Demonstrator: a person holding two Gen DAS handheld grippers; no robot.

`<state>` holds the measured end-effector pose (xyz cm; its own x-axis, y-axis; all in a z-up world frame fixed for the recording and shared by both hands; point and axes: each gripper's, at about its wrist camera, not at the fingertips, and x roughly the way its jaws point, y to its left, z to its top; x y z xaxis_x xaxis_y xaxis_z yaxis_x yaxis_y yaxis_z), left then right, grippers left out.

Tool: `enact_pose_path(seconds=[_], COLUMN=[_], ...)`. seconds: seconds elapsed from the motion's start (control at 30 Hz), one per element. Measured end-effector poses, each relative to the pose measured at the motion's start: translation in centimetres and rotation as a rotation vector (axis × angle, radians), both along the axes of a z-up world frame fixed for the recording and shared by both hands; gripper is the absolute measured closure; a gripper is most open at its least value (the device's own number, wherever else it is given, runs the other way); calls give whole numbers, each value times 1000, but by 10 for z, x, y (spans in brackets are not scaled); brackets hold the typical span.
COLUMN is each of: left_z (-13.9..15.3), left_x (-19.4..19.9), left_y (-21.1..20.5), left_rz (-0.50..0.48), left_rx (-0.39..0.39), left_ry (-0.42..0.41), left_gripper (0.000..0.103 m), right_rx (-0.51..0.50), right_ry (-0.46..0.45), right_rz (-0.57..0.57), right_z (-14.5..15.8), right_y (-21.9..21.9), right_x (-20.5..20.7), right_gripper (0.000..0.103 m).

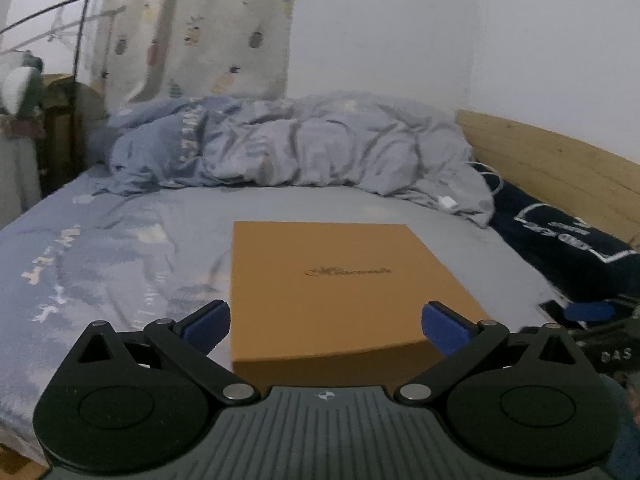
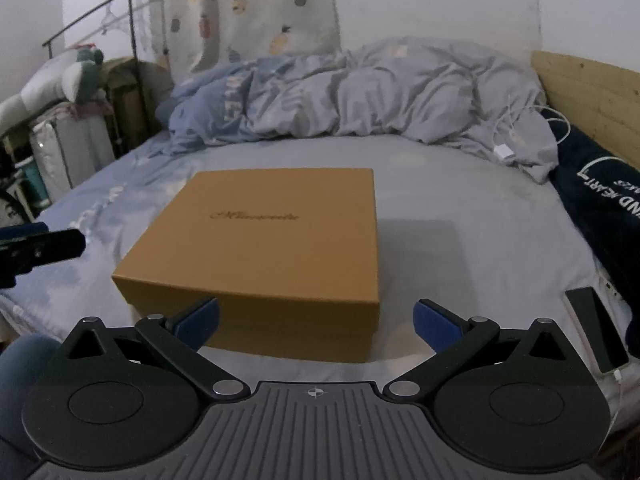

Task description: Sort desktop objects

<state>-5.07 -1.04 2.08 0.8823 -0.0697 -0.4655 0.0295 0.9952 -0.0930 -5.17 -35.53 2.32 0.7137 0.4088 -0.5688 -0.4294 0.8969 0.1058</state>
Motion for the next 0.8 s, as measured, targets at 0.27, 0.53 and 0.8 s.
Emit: enact_pose_path(seconds=[0.27, 0.53, 0.8], left_z=[-4, -3, -3], left_x=[1, -1, -1], left_y=[-4, -2, -3], left_rz=[4, 6, 0], left_rx=[37, 32, 48], left_ry=[26, 36, 32], left_gripper=[0, 0, 0], right_rx=[8, 20, 30], right_ry=[1, 3, 8], right_rz=[-16, -29, -38], right_z=[-1, -2, -3], right_y=[-3, -5, -7], right_x=[2, 4, 5], right_gripper=[0, 0, 0])
